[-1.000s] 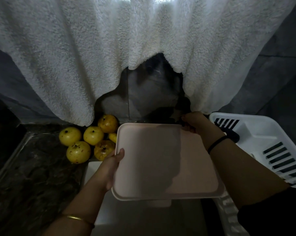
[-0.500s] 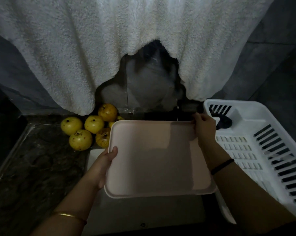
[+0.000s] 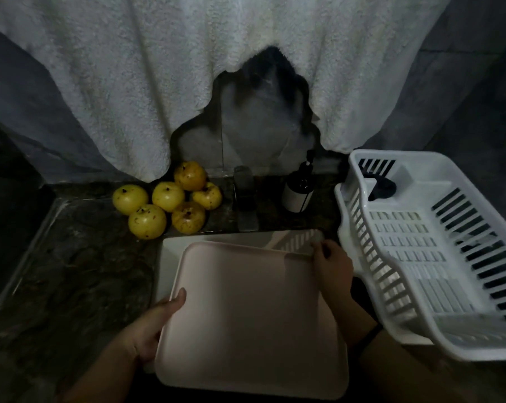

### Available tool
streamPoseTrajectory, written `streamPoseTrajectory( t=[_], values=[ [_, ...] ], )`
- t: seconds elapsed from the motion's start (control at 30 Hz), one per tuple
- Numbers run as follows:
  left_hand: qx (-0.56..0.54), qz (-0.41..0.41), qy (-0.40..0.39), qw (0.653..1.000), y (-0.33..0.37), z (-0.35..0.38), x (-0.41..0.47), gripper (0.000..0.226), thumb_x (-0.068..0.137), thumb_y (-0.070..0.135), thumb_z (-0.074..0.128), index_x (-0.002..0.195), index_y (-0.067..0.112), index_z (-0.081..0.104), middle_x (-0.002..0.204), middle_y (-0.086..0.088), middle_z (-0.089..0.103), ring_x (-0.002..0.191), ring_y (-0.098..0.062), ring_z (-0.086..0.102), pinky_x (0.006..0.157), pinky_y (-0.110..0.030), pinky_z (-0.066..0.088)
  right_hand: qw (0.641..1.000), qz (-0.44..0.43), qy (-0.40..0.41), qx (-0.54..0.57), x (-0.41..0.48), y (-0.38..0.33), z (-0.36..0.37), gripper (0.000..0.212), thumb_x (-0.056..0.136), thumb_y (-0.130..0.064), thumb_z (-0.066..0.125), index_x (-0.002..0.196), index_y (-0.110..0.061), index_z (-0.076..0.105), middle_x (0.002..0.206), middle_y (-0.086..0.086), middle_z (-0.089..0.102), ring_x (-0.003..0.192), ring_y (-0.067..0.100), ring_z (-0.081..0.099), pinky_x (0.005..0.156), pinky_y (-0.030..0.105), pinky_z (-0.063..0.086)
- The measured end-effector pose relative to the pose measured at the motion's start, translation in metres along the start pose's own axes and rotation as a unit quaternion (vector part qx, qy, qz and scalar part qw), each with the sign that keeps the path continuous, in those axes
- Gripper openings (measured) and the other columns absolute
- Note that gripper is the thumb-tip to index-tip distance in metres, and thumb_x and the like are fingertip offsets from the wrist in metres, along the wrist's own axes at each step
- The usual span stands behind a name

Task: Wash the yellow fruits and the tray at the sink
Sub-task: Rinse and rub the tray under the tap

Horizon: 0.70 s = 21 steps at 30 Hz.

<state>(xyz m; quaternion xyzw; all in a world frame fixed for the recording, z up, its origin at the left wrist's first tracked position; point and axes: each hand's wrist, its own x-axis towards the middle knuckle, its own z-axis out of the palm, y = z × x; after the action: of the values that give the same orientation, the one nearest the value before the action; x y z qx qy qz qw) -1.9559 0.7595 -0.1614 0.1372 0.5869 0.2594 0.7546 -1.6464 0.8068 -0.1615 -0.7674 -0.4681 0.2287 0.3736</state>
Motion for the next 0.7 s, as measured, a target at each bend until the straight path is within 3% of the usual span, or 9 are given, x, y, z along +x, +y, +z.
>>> streamPoseTrajectory(
  t=[0.2,0.3,0.37,0.43,0.47,0.53,0.57,0.63,0.7],
  values=[
    [0.003,0.013,0.047,0.999,-0.028,-0.006,0.018,0.038,0.099,0.032,0.043,0.118,0.003,0.057,0.105,-0.027,0.066,0.091,-0.039,0.062,0.073,-0.040,0.050,0.996,-0.042,-0.035,-0.064,-0.020,0.021,0.017,0.021,0.097,-0.024,0.048,0.086,-0.015,0.063,0.080,0.001,0.062,0.076,0.018,0.057,0.065,0.030,0.038],
    [-0.003,0.011,0.071,0.997,-0.041,-0.009,0.031,0.042,0.099,0.034,0.043,0.121,0.001,0.055,0.108,-0.030,0.064,0.097,-0.043,0.060,0.079,-0.044,0.049,0.980,-0.108,-0.050,-0.162,-0.037,0.031,0.035,0.040,0.088,-0.028,0.035,0.094,-0.005,0.068,0.094,0.016,0.066,0.089,0.035,0.060,0.079,0.039,0.045],
    [-0.009,0.011,0.090,0.996,-0.047,-0.009,0.038,0.046,0.099,0.036,0.042,0.123,-0.001,0.055,0.111,-0.031,0.063,0.101,-0.045,0.059,0.083,-0.047,0.049,0.959,-0.128,-0.078,-0.240,-0.049,0.029,0.050,0.063,0.083,-0.037,0.023,0.115,0.000,0.063,0.116,0.024,0.062,0.107,0.042,0.058,0.095,0.048,0.045],
    [-0.009,0.019,0.114,0.993,-0.052,-0.008,0.048,0.050,0.098,0.039,0.043,0.125,-0.001,0.055,0.110,-0.030,0.063,0.100,-0.045,0.060,0.084,-0.049,0.050,0.938,-0.115,-0.151,-0.289,-0.059,0.024,0.070,0.093,0.078,-0.055,-0.004,0.148,-0.003,0.026,0.155,0.017,0.019,0.143,0.036,0.023,0.116,0.046,0.012],
    [-0.014,0.021,0.125,0.992,-0.054,-0.007,0.051,0.051,0.098,0.041,0.043,0.123,-0.001,0.056,0.107,-0.029,0.065,0.097,-0.043,0.061,0.080,-0.046,0.051,0.931,-0.104,-0.184,-0.299,-0.063,0.024,0.079,0.100,0.071,-0.064,-0.018,0.152,-0.009,0.004,0.156,0.006,-0.009,0.147,0.027,-0.004,0.115,0.041,-0.008],
    [-0.021,0.021,0.139,0.990,-0.056,-0.008,0.056,0.053,0.096,0.046,0.043,0.119,0.001,0.058,0.101,-0.025,0.066,0.091,-0.039,0.063,0.075,-0.042,0.052,0.918,-0.118,-0.227,-0.302,-0.070,0.025,0.097,0.102,0.069,-0.073,-0.023,0.150,-0.014,-0.007,0.152,-0.001,-0.020,0.141,0.021,-0.022,0.109,0.039,-0.022],
    [-0.024,0.020,0.146,0.989,-0.057,-0.009,0.058,0.056,0.094,0.050,0.044,0.120,0.003,0.059,0.101,-0.024,0.067,0.092,-0.038,0.064,0.078,-0.046,0.053,0.901,-0.148,-0.266,-0.308,-0.072,0.024,0.101,0.098,0.076,-0.072,-0.014,0.151,-0.011,0.003,0.157,0.002,-0.008,0.145,0.022,-0.012,0.112,0.039,-0.020],
    [-0.027,0.015,0.152,0.988,-0.057,-0.012,0.064,0.062,0.091,0.057,0.046,0.122,0.005,0.059,0.105,-0.024,0.068,0.097,-0.040,0.064,0.089,-0.055,0.050,0.853,-0.229,-0.308,-0.353,-0.077,0.028,0.107,0.080,0.093,-0.062,0.007,0.143,-0.010,0.041,0.152,0.005,0.034,0.141,0.025,0.032,0.119,0.040,0.001],
    [-0.024,0.020,0.152,0.988,-0.054,-0.013,0.067,0.063,0.090,0.058,0.046,0.124,0.006,0.059,0.107,-0.024,0.068,0.098,-0.041,0.064,0.092,-0.057,0.048,0.854,-0.230,-0.278,-0.375,-0.070,0.033,0.105,0.080,0.095,-0.060,0.001,0.138,-0.013,0.049,0.146,0.003,0.044,0.134,0.022,0.044,0.113,0.040,0.011]
  ],
)
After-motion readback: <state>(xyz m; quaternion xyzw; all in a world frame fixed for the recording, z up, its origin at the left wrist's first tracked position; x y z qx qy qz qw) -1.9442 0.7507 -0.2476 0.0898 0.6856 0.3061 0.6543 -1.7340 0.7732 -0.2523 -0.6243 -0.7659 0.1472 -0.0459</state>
